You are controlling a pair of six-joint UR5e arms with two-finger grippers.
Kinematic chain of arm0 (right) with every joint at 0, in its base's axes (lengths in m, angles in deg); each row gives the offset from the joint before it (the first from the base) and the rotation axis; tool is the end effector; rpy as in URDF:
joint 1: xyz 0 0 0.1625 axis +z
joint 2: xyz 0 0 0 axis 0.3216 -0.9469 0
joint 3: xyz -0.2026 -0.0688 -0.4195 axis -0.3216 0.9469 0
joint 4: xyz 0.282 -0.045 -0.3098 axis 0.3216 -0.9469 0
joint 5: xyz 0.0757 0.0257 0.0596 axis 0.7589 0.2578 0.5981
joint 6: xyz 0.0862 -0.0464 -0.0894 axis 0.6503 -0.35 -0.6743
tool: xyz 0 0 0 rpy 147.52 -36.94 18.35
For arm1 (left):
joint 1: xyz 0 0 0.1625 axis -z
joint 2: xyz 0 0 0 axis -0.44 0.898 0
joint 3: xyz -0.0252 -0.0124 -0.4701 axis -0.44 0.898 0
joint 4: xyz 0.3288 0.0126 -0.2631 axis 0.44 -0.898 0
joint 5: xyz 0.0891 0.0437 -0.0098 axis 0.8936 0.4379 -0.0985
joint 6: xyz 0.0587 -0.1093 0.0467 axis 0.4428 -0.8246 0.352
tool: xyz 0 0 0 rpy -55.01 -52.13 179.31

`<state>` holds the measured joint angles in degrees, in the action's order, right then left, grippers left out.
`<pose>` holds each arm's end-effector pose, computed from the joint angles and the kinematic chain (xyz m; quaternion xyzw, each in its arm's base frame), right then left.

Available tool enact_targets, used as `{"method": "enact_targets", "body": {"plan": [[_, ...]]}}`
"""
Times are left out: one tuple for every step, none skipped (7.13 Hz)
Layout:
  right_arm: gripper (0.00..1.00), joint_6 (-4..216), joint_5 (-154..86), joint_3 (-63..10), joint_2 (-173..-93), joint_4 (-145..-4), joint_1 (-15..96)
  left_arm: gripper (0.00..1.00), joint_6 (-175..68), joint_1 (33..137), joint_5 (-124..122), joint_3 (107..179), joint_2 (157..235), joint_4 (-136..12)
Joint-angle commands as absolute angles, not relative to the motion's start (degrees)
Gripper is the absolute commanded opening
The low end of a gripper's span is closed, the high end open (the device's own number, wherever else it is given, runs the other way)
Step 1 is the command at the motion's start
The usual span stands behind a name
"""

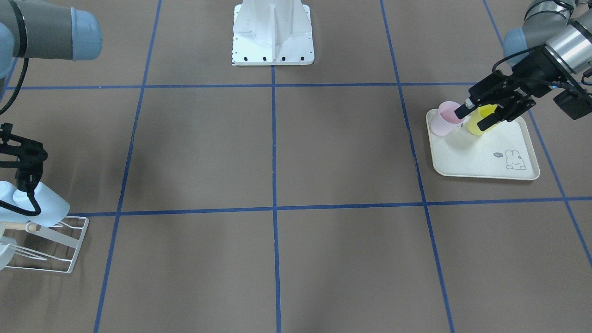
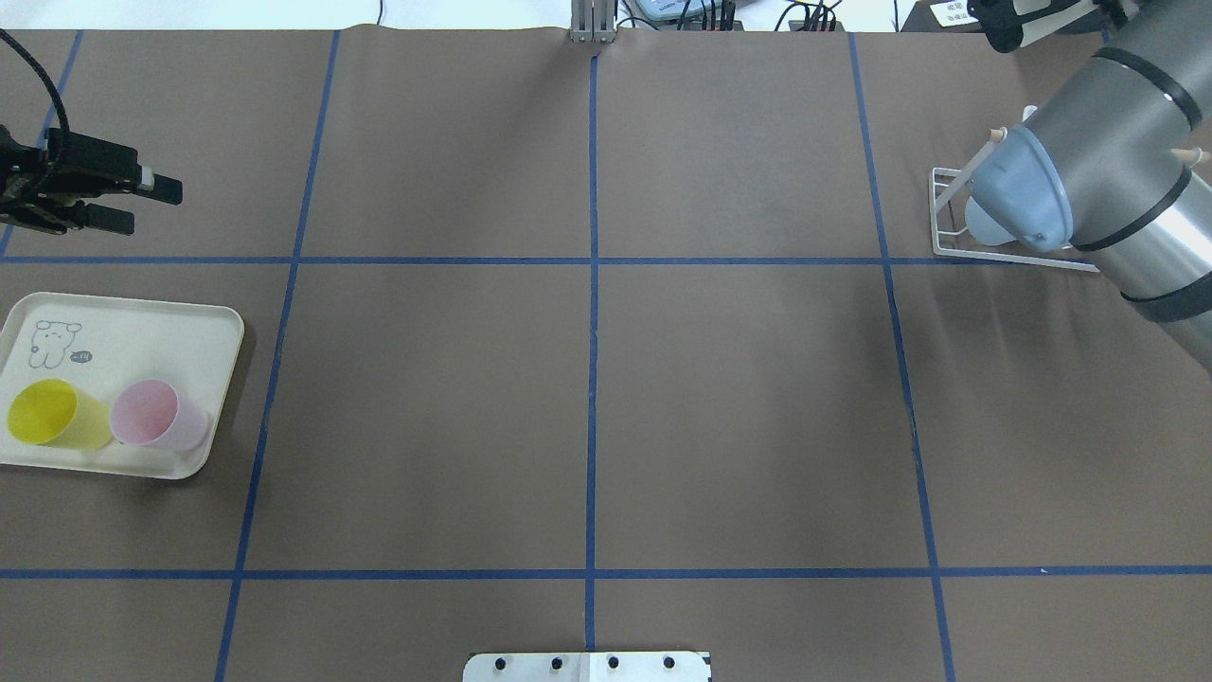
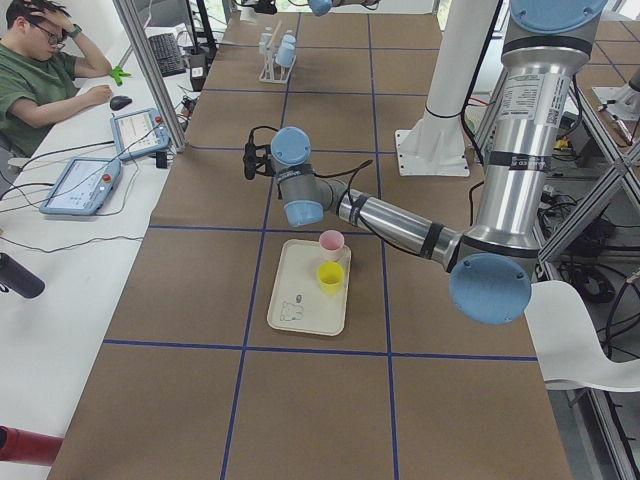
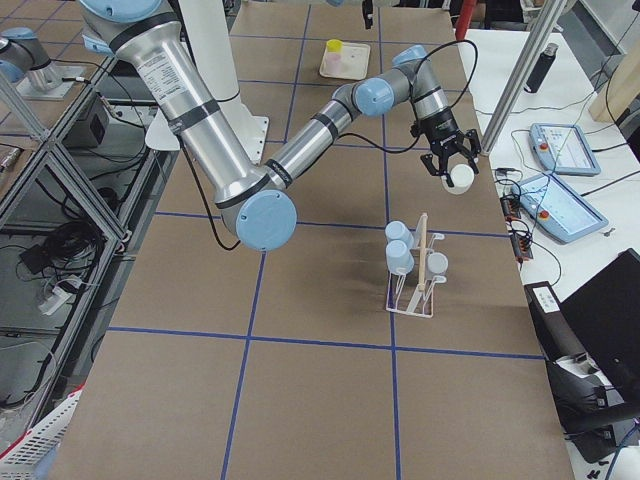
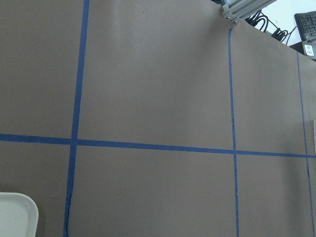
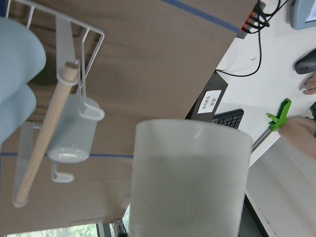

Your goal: Transfer IKEA cup to right arm and place on rack

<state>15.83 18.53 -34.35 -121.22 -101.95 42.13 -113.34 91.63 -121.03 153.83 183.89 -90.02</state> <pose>-0.1917 -0.6850 0.3608 0.1758 0.2019 -0.7346 0.6235 0.1992 -0.5083 0.4281 0.0816 0.6363 -0.0707 0.7639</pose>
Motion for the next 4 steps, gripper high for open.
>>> {"method": "enact_targets", "body": {"plan": [[0.54, 12.3, 12.4, -31.5, -123.3, -101.4, 40.6, 1.0, -113.3, 91.6, -121.0, 153.9, 183.9, -90.0], [0.54, 12.5, 11.7, -30.1, -123.4, -101.1, 39.7, 1.0, -113.3, 91.6, -121.0, 153.9, 183.9, -90.0], [0.55, 12.9, 9.4, -29.3, -123.3, -101.2, 38.6, 1.0, -113.3, 91.6, -121.0, 153.9, 183.9, -90.0], [0.55, 14.4, 6.9, -28.1, -123.1, -101.1, 36.6, 1.0, -113.3, 91.6, -121.0, 153.9, 183.9, -90.0]]}}
